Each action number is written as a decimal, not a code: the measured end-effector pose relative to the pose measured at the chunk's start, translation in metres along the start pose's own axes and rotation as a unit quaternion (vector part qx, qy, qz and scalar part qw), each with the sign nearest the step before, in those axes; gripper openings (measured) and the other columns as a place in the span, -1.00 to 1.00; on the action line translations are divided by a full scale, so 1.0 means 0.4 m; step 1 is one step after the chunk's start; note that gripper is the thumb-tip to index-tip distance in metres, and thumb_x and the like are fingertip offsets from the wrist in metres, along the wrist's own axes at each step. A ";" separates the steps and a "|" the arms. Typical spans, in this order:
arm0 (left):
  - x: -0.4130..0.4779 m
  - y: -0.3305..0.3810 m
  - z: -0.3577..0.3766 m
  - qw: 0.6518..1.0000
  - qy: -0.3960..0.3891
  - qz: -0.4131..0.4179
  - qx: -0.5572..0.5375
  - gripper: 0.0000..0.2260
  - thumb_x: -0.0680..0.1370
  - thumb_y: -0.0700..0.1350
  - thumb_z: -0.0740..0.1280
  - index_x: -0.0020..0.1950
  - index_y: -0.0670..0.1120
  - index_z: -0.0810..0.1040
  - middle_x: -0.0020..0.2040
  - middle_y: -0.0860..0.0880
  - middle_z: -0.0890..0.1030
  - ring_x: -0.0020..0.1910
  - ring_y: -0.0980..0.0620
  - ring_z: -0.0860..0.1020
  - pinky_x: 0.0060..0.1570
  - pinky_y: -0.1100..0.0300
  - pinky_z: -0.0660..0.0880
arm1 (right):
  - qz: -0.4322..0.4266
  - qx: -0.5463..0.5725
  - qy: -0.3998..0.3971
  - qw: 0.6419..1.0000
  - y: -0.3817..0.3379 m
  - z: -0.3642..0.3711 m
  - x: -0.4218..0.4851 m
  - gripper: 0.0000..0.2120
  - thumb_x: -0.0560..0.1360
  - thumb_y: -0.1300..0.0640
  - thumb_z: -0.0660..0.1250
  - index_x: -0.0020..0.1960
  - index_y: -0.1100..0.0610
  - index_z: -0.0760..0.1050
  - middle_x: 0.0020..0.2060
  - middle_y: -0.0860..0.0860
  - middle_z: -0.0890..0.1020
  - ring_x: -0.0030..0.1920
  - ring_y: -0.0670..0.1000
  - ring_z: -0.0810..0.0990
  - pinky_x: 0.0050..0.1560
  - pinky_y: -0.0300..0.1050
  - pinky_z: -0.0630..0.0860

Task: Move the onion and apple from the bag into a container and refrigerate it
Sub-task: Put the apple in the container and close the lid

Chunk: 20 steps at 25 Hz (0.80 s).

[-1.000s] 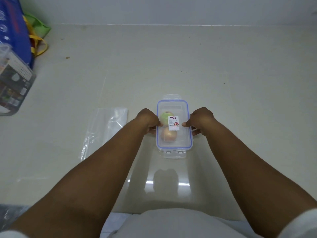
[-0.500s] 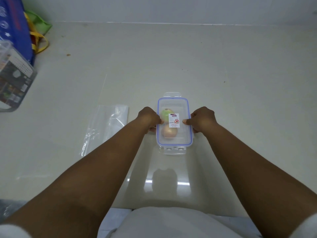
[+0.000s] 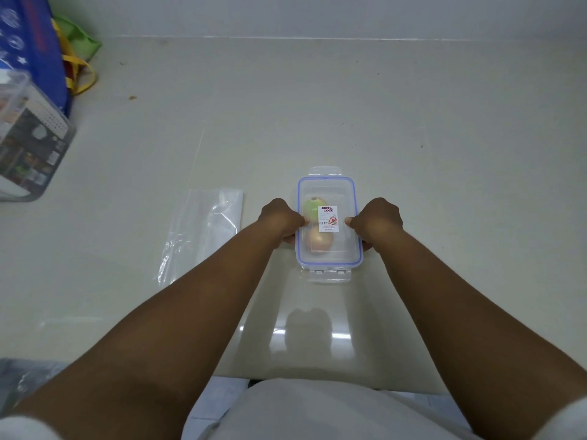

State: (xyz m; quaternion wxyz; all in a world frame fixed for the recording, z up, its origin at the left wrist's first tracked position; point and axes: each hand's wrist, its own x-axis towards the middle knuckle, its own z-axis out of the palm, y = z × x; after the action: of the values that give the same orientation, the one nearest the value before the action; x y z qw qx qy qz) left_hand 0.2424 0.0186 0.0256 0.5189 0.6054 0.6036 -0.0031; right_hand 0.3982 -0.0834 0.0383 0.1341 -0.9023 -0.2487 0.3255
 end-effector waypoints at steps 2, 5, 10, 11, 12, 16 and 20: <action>-0.001 -0.001 -0.001 1.000 0.001 0.002 -0.005 -0.81 0.43 -0.12 0.49 -0.15 -0.17 0.52 -0.16 -0.17 0.66 -0.30 -0.11 0.68 -0.34 0.11 0.63 | 0.001 0.010 0.001 1.000 0.007 0.006 0.000 -0.71 0.42 -0.06 0.44 -0.17 0.17 0.52 -0.35 0.08 0.65 -0.46 0.08 0.64 -0.47 -0.19 0.44; -0.011 -0.004 -0.001 1.000 0.006 0.007 -0.013 -0.81 0.43 -0.10 0.49 -0.14 -0.17 0.54 -0.16 -0.16 0.67 -0.28 -0.10 0.68 -0.34 0.12 0.61 | -0.014 0.022 -0.008 1.000 0.016 0.006 -0.002 -0.68 0.45 -0.07 0.40 -0.08 0.21 0.57 -0.24 0.11 0.68 -0.34 0.12 0.68 -0.27 -0.09 0.58; -0.068 -0.041 -0.012 0.996 -0.008 -0.011 -0.087 -0.74 0.43 -0.11 0.51 -0.09 -0.29 0.57 -0.11 -0.28 0.68 -0.22 -0.17 0.69 -0.10 -0.02 0.65 | -0.084 0.053 -0.034 0.994 0.021 0.009 -0.009 -0.68 0.54 0.03 0.30 0.03 0.30 0.60 0.00 0.21 0.66 0.04 0.22 0.61 0.10 0.05 0.51; -0.084 -0.054 -0.017 0.996 -0.026 -0.022 -0.087 -0.72 0.43 -0.11 0.50 -0.08 -0.31 0.58 -0.13 -0.29 0.68 -0.25 -0.16 0.68 -0.12 -0.01 0.66 | -0.097 0.055 -0.045 0.993 0.018 0.006 -0.011 -0.71 0.55 0.05 0.29 0.06 0.27 0.61 0.03 0.19 0.66 0.07 0.22 0.60 0.14 0.06 0.50; -0.100 -0.071 -0.024 0.995 -0.044 -0.034 -0.078 -0.70 0.44 -0.08 0.50 -0.08 -0.33 0.59 -0.19 -0.27 0.67 -0.32 -0.12 0.66 -0.16 0.03 0.66 | -0.114 0.047 -0.056 0.991 0.015 0.003 -0.014 -0.73 0.56 0.07 0.28 0.09 0.24 0.62 0.05 0.18 0.66 0.08 0.20 0.60 0.16 0.06 0.50; -0.143 -0.148 -0.069 0.998 0.059 -0.002 -0.022 -0.66 0.41 0.05 0.49 -0.23 -0.25 0.58 -0.33 -0.15 0.63 -0.46 -0.03 0.59 -0.29 0.11 0.65 | -0.198 -0.033 -0.109 0.974 -0.007 -0.001 -0.023 -0.73 0.59 0.09 0.23 0.20 0.14 0.60 0.15 0.12 0.63 0.15 0.13 0.57 0.21 0.00 0.48; -0.160 -0.188 -0.110 0.970 0.203 0.117 0.065 -0.67 0.40 0.05 0.49 0.04 -0.13 0.61 -0.01 -0.10 0.64 -0.02 -0.06 0.60 -0.05 0.19 0.47 | -0.289 -0.164 -0.150 0.931 -0.041 0.025 -0.036 -0.70 0.61 0.11 0.20 0.30 0.09 0.52 0.30 0.06 0.55 0.30 0.10 0.46 0.28 -0.08 0.34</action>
State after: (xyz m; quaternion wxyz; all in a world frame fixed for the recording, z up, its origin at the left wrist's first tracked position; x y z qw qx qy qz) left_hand 0.1424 -0.0203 0.0392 0.3417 0.6924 0.6196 0.1410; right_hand 0.3762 -0.0764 0.0449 0.0338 -0.7416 -0.5659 0.3587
